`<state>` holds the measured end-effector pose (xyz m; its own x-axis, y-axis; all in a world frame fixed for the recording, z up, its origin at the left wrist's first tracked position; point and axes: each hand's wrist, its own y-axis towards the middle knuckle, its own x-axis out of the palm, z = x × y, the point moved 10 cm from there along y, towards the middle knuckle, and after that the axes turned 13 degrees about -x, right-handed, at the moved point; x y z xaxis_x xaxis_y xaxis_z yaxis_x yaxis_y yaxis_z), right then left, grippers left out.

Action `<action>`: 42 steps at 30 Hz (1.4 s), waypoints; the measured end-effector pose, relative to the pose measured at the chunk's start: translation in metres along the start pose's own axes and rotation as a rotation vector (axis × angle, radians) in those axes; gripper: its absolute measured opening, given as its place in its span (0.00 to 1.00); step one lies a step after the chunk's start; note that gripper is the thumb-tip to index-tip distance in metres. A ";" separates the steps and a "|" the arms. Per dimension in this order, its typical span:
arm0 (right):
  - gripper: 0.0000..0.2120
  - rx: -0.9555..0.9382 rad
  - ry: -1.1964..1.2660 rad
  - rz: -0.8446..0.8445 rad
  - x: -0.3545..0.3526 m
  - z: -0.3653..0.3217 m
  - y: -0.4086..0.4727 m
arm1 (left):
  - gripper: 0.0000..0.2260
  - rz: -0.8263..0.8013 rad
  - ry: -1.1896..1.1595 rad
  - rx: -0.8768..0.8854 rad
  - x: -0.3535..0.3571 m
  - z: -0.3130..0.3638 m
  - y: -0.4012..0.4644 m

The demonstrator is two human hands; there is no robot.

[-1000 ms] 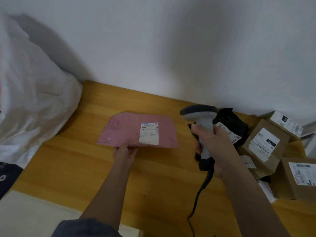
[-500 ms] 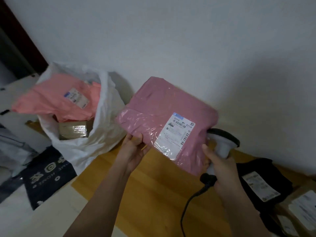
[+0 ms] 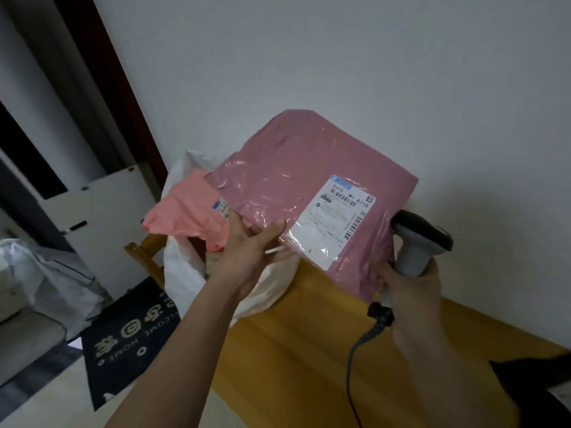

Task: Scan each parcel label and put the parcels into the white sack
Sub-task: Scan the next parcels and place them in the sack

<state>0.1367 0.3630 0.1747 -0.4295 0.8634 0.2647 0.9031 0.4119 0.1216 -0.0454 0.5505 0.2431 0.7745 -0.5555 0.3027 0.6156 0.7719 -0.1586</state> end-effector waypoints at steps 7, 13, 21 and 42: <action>0.13 0.063 0.044 -0.021 0.111 0.037 -0.024 | 0.29 0.326 0.079 0.337 -0.129 0.115 0.020; 0.12 0.078 0.034 0.005 0.158 0.048 -0.020 | 0.35 0.490 0.265 0.313 -0.199 0.131 0.084; 0.15 0.156 0.016 -0.077 0.197 0.084 0.016 | 0.52 0.578 0.842 0.217 -0.188 0.103 0.148; 0.17 0.112 0.078 0.113 0.125 0.089 0.023 | 0.14 0.081 1.312 0.597 -0.038 0.039 0.142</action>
<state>0.1036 0.5066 0.1257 -0.3196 0.8827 0.3445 0.9377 0.3470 -0.0191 0.0068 0.6932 0.2460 0.5785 -0.1295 -0.8053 0.6668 0.6438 0.3755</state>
